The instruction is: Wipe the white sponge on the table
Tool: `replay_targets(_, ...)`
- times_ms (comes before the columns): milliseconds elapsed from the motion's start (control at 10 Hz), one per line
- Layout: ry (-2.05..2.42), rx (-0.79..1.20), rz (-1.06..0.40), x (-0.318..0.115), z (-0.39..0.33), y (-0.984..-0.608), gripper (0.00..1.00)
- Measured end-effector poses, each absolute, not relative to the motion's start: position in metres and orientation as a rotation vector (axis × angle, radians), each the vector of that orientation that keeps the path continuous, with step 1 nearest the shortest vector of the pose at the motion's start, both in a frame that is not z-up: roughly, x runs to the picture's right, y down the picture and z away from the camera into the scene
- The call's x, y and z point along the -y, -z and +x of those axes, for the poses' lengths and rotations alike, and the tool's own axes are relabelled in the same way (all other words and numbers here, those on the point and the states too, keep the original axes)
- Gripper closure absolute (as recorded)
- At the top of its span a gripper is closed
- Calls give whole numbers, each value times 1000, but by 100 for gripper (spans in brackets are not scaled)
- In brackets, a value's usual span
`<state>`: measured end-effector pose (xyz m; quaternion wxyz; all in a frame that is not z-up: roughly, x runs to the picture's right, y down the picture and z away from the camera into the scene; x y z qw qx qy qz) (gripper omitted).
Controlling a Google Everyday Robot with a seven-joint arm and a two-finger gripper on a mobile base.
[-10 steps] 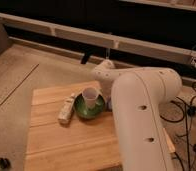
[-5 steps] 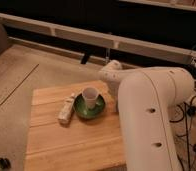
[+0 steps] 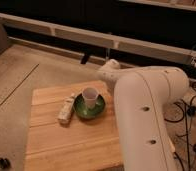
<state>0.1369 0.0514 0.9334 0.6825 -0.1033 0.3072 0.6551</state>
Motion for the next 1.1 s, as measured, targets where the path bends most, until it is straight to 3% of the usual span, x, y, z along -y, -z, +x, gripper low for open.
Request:
replay_targets(700,-1458,-659,-247,-42,129,-941,92)
replay_targets(1100,-1480,-704,-105,-20,160,-945,92)
